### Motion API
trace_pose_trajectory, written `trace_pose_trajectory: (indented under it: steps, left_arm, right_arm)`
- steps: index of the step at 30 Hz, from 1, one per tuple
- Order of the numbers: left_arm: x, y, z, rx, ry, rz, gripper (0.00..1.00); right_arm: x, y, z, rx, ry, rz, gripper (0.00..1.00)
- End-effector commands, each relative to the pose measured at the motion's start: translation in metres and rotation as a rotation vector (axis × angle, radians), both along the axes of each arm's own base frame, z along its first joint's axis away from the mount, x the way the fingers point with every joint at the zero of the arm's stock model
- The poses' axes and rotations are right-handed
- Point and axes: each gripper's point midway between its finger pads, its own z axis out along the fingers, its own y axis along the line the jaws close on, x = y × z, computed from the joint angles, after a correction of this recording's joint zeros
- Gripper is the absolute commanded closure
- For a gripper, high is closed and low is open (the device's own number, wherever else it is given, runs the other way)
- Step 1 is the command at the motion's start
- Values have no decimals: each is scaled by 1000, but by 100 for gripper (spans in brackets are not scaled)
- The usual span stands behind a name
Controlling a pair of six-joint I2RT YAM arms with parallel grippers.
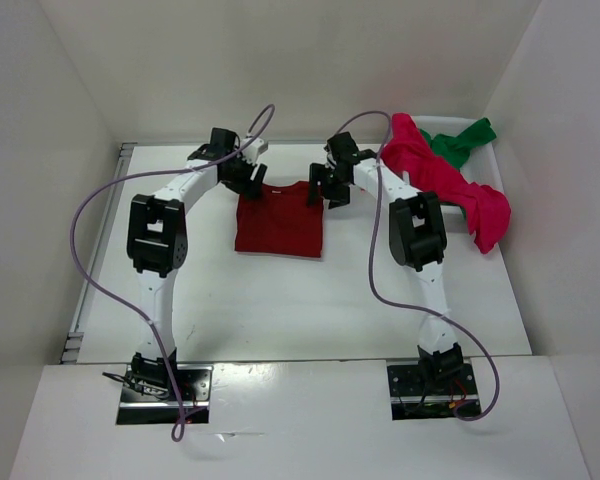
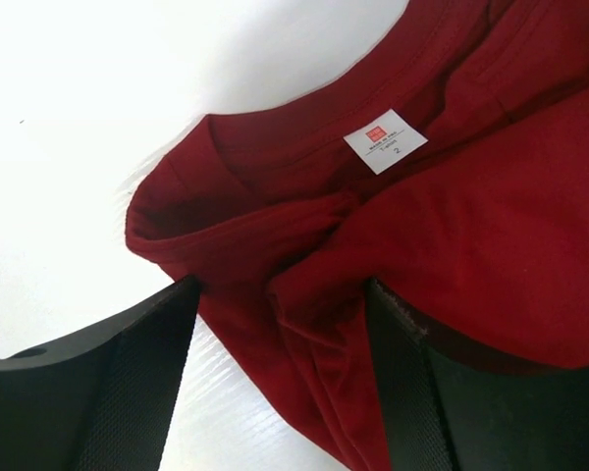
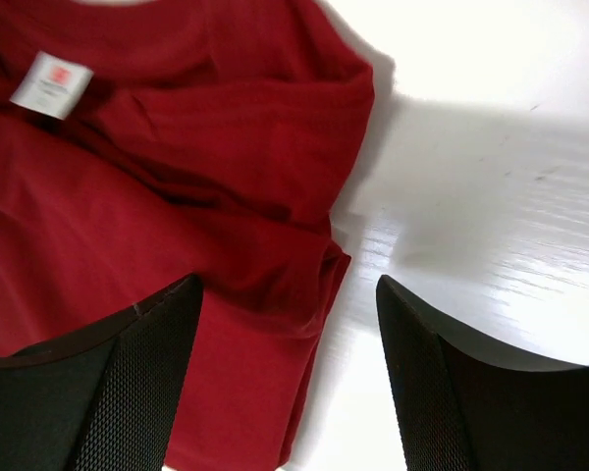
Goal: Fold and stack the t-shirts
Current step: Smooth out wrinkles on the folded tshirt
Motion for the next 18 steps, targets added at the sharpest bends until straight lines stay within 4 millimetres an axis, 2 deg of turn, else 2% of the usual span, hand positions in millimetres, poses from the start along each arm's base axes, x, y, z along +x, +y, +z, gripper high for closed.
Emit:
trace_pose_trajectory:
  steps: [1,3,6,7,9,10,11,12,13,15,16,18]
  left_arm:
    - [2,-8,5,-28,-10,-20,25]
    - [1,-10,1,-36,1,-28,31]
    - [0,-10,-10,-32,20,-28,48]
    - [-3,-12,-11,-42,32,-37,61]
    - [-9,-17,-9,-68,43,-58,76]
    - [-10,-17,-9,-75,42,-51,88]
    - [-15,-19,-11,-85,49,-59,91]
    - [-28,-18,-19,-90,78,-65,92]
    - [-33,-17,-22,-89,82,-65,92]
    - [-49,-16,-26,-93,113,-70,93]
    - [-65,-13,-38,-92,161,-58,93]
    - [-84,-18,-30,-133,192,-77,93]
  right_arm:
    - [5,11,7,54,-54,47,24]
    - [5,11,3,51,-46,47,28]
    - [3,13,-2,59,-30,44,45]
    - [4,15,0,72,-37,51,55]
    - [3,15,-4,75,-28,42,65]
    - [2,17,1,88,-36,48,70]
    - [-5,14,-9,78,-9,47,75]
    - [-7,14,-8,83,-9,40,79]
    - [-7,14,-4,88,-24,40,82]
    - [-23,10,-17,88,16,36,89]
    - [-34,8,-20,92,34,42,91]
    - [-49,6,-22,105,59,53,94]
